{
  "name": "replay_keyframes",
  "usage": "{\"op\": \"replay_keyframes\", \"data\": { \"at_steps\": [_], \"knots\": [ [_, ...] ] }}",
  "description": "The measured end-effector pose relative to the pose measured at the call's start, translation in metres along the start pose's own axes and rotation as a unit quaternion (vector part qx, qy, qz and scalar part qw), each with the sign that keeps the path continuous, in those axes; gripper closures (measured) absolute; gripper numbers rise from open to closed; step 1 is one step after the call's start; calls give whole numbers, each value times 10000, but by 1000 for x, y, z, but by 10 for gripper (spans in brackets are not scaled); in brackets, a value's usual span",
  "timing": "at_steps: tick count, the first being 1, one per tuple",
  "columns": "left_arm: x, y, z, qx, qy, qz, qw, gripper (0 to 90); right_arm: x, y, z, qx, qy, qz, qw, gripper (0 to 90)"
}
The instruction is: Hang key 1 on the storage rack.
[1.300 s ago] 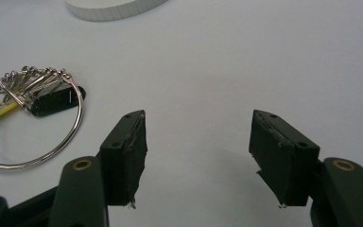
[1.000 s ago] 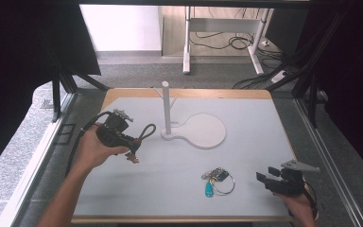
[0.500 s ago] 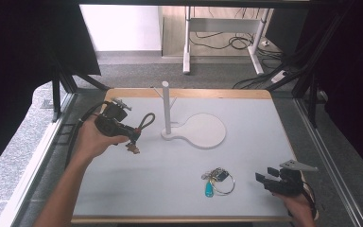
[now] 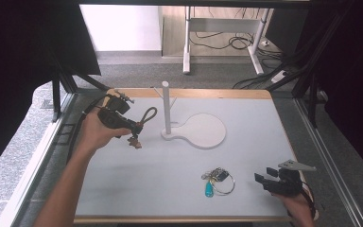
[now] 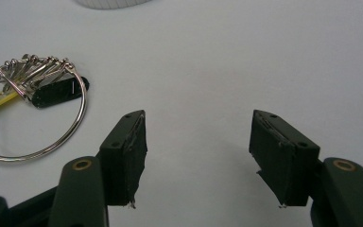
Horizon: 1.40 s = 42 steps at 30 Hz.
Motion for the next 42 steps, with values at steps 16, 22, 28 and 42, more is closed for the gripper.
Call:
{"op": "replay_keyframes", "data": {
  "at_steps": [16, 22, 28, 42],
  "knots": [
    [-18, -13, 0, -62, -59, 92, 9999, 663, -1, -6, -3, -121, -26, 211, 9997, 374],
    [-23, -19, 1, -63, -44, 166, 9998, 663, -2, -12, -6, -230, -10, 426, 9988, 372],
    [-34, -24, 2, -60, -13, 178, 9998, 662, -1, -13, -7, -187, -60, 484, 9986, 372],
    [-51, -44, -4, 69, 84, 382, 9992, 662, 1, -11, -9, -81, -76, 411, 9991, 373]
  ]
}}
Point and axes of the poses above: each handheld gripper's, and its own axes: z roughly backward along the jaws, x roughly out of its underside, y roughly to its right, the point moved 2 cm from there along -z, roughly forward along the jaws, and after that the axes turned 5 degrees about -x, right-handed, at the moved point
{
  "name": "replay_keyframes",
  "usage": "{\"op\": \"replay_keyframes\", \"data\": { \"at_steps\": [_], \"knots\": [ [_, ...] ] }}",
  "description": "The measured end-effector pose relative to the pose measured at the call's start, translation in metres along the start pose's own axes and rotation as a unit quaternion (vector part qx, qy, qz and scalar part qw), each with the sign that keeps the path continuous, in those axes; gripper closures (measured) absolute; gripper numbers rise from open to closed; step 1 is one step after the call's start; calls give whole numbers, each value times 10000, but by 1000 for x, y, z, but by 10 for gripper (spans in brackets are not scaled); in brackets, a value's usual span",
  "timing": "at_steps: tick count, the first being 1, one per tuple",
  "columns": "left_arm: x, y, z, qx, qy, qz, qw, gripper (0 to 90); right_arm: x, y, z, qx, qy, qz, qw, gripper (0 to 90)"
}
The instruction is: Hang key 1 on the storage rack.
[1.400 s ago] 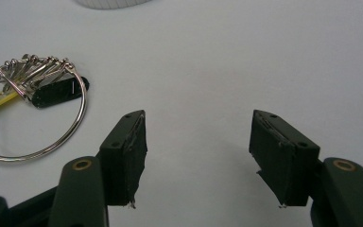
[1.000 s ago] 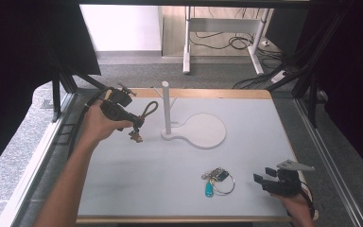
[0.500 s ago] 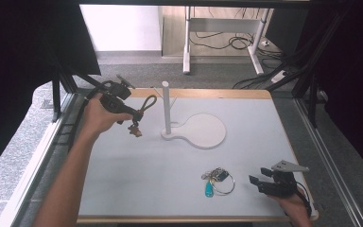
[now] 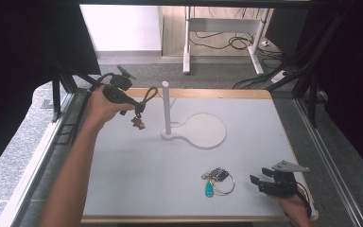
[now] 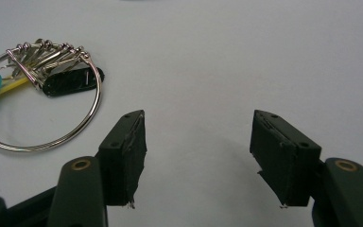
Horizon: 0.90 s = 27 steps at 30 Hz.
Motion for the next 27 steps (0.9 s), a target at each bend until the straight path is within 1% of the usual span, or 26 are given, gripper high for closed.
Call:
{"op": "replay_keyframes", "data": {
  "at_steps": [5, 13, 18, 27],
  "knots": [
    [-7, -7, 0, -9, -21, 41, 10000, 662, 0, -1, -2, 9, -34, 46, 10000, 373],
    [-14, -16, -12, 59, -148, 101, 9998, 662, 1, 0, -2, 43, -55, 50, 10000, 373],
    [-18, -16, -19, 180, -150, 89, 9997, 662, 1, 0, -2, 49, -50, 26, 10000, 373],
    [-20, -13, -24, 295, -205, 21, 9994, 662, 1, 0, -2, 72, -69, 54, 9999, 374]
  ]
}}
Point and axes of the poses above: each handheld gripper's, and its own axes: z roughly backward along the jaws, x roughly out of its underside, y roughly to its right, the point moved 2 cm from there along -z, roughly forward along the jaws, and after that the axes turned 5 degrees about -x, right-handed, at the moved point
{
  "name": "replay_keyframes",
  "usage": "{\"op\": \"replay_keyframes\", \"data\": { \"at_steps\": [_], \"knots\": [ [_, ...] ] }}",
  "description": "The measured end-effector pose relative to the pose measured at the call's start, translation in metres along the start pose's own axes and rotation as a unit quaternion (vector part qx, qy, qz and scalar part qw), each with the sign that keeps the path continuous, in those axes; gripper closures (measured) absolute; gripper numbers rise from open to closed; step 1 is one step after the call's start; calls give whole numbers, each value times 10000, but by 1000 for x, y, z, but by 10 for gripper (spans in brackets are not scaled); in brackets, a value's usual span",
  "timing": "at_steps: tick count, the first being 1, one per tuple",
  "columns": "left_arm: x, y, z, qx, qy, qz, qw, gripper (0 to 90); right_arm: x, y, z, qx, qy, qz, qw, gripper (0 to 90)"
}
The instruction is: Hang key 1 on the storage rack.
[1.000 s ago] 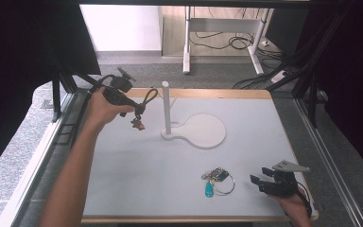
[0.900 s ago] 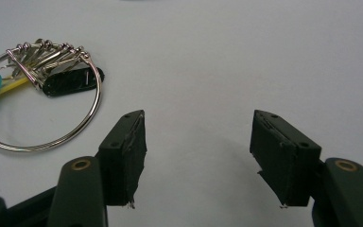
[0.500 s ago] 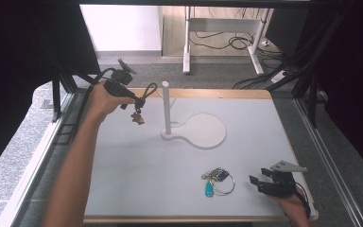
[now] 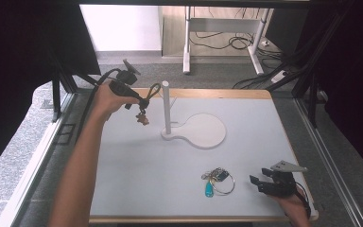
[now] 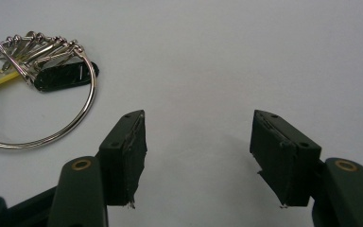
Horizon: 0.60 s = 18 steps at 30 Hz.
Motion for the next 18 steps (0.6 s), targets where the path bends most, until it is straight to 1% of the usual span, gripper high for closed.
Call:
{"op": "replay_keyframes", "data": {
  "at_steps": [6, 16, 18],
  "knots": [
    [1, 4, -5, 19, -112, -126, 9999, 662, 0, 0, -1, 11, -16, 9, 10000, 374],
    [3, 12, -13, -46, -242, -242, 9994, 660, 0, -1, -2, 21, -48, 39, 10000, 374],
    [4, 14, -15, -63, -315, -265, 9991, 659, 0, -1, -2, 30, -53, 51, 10000, 373]
  ]
}}
Point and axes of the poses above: each handheld gripper's, and its own axes: z roughly backward along the jaws, x roughly out of its underside, y roughly to its right, the point moved 2 cm from there along -z, roughly forward along the jaws, and after that the axes turned 5 degrees about -x, right-handed, at the moved point
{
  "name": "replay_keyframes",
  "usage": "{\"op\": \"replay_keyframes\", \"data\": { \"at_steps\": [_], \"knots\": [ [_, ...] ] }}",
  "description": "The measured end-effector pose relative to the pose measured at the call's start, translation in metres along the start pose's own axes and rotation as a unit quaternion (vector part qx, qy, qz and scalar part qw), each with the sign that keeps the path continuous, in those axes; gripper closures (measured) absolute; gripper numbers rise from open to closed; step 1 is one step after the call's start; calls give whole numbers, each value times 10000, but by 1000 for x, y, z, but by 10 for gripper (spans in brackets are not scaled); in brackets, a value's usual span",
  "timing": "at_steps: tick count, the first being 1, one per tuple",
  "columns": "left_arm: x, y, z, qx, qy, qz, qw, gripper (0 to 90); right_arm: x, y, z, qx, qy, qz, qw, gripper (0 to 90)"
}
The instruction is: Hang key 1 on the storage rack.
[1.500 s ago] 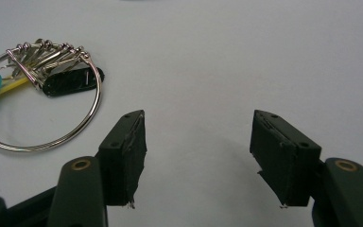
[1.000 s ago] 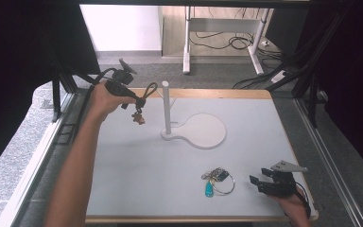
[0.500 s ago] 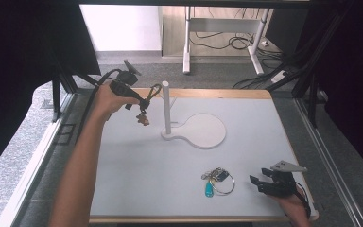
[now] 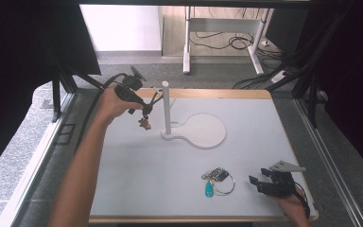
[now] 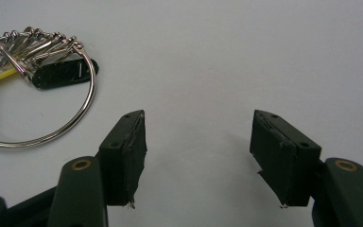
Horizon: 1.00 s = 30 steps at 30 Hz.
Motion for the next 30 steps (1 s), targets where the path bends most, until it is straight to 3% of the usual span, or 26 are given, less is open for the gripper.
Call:
{"op": "replay_keyframes", "data": {
  "at_steps": [9, 16, 20, 23, 30],
  "knots": [
    [3, 3, -4, -120, 21, -59, 9999, 650, 0, -1, 0, -14, -9, 4, 10000, 374],
    [6, 14, 5, -226, 286, -131, 9993, 594, -1, 0, 1, 27, 0, -7, 10000, 374],
    [16, 24, 12, -236, 660, -169, 9974, 528, -2, -1, 2, 23, 31, -6, 10000, 374],
    [25, 29, 14, -268, 730, -191, 9968, 511, -2, -1, 2, 7, 45, -2, 10000, 373],
    [47, 35, 19, -131, 996, -278, 9946, 463, -4, -2, 2, 28, 62, 36, 10000, 374]
  ]
}}
Point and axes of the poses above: each handheld gripper's, and its own axes: z roughly backward along the jaws, x roughly out of its underside, y roughly to its right, the point moved 2 cm from there along -z, roughly forward along the jaws, and after that the axes turned 5 degrees about -x, right-handed, at the moved point
